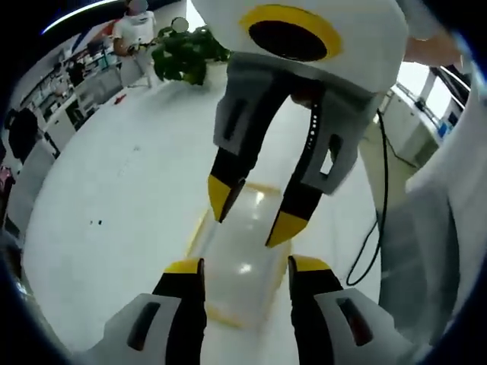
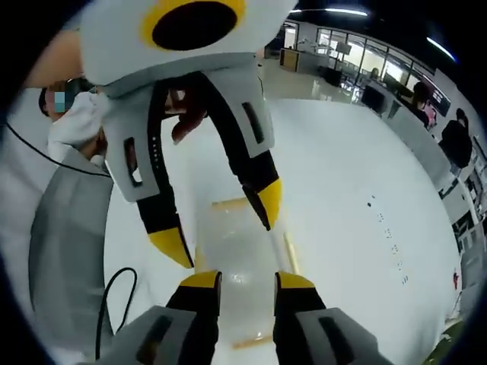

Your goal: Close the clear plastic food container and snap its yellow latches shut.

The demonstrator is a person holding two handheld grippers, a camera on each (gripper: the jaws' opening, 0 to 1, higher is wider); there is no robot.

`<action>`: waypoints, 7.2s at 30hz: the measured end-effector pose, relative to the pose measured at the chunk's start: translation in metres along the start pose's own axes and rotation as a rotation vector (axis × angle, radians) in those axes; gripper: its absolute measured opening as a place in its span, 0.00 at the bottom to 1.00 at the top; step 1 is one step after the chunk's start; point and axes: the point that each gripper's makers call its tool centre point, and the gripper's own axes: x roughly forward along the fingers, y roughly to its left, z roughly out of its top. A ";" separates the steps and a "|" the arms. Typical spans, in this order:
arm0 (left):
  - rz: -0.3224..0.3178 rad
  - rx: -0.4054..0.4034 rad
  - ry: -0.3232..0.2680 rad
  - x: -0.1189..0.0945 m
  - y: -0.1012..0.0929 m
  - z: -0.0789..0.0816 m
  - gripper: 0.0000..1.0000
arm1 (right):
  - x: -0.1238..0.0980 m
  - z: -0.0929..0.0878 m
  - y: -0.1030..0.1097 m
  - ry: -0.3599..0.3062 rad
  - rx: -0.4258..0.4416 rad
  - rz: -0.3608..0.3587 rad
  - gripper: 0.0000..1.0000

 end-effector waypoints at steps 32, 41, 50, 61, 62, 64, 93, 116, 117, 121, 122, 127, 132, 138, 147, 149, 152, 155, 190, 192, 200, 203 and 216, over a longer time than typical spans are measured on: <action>0.038 0.020 0.059 0.017 0.010 -0.019 0.41 | 0.014 -0.008 -0.015 0.015 0.022 0.025 0.22; 0.029 0.004 0.065 0.022 0.008 -0.024 0.40 | 0.018 -0.007 -0.020 0.023 0.014 0.023 0.22; 0.022 -0.002 0.070 0.023 0.006 -0.029 0.40 | 0.018 -0.005 -0.028 0.023 0.012 0.018 0.20; 0.037 0.007 0.073 0.022 0.002 -0.032 0.41 | 0.019 -0.006 -0.035 0.043 -0.007 0.021 0.21; 0.038 0.008 0.076 0.022 0.001 -0.032 0.41 | 0.019 -0.006 -0.035 0.042 -0.006 0.021 0.21; 0.041 0.012 0.078 0.023 0.000 -0.032 0.42 | 0.020 -0.005 -0.036 0.042 -0.006 0.022 0.22; 0.150 0.129 0.061 0.034 -0.008 -0.032 0.49 | 0.036 -0.013 -0.034 0.104 -0.037 0.101 0.32; 0.271 0.233 0.119 0.043 -0.009 -0.035 0.52 | 0.040 -0.013 -0.033 0.078 -0.031 0.209 0.34; 0.273 0.228 0.119 0.043 -0.009 -0.035 0.52 | 0.040 -0.013 -0.033 0.078 -0.029 0.211 0.34; 0.284 0.226 0.118 0.043 -0.008 -0.035 0.51 | 0.041 -0.013 -0.032 0.096 -0.037 0.222 0.33; 0.295 0.239 0.122 0.043 -0.008 -0.036 0.51 | 0.041 -0.013 -0.032 0.098 -0.043 0.226 0.33; 0.307 0.230 0.129 0.044 -0.007 -0.036 0.49 | 0.042 -0.013 -0.031 0.111 -0.055 0.240 0.32; 0.318 0.274 0.157 0.047 -0.008 -0.031 0.44 | 0.043 -0.013 -0.029 0.173 -0.117 0.249 0.29; 0.306 0.248 0.147 0.047 -0.004 -0.034 0.42 | 0.044 -0.013 -0.031 0.238 -0.113 0.306 0.25; 0.315 0.250 0.153 0.047 -0.005 -0.034 0.42 | 0.046 -0.019 -0.031 0.281 -0.098 0.333 0.26; 0.315 0.254 0.152 0.047 -0.005 -0.034 0.43 | 0.046 -0.019 -0.032 0.267 -0.094 0.328 0.27; 0.314 0.266 0.153 0.047 -0.005 -0.033 0.43 | 0.045 -0.018 -0.034 0.244 -0.086 0.324 0.27; 0.322 0.268 0.133 0.046 -0.006 -0.034 0.43 | 0.044 -0.016 -0.033 0.244 -0.103 0.305 0.28; 0.192 0.238 0.147 0.039 -0.023 -0.036 0.56 | 0.011 -0.036 -0.023 0.130 -0.051 0.107 0.40; 0.188 0.257 0.156 0.038 -0.023 -0.037 0.58 | 0.009 -0.038 -0.023 0.135 -0.061 0.101 0.39; 0.143 0.274 0.172 0.036 -0.025 -0.042 0.59 | 0.004 -0.043 -0.014 0.126 -0.051 0.103 0.44; 0.141 0.280 0.181 0.033 -0.021 -0.045 0.61 | 0.003 -0.048 -0.007 0.134 -0.063 0.109 0.45; 0.140 0.279 0.199 0.027 -0.005 -0.052 0.64 | 0.003 -0.060 0.007 0.130 -0.082 0.096 0.55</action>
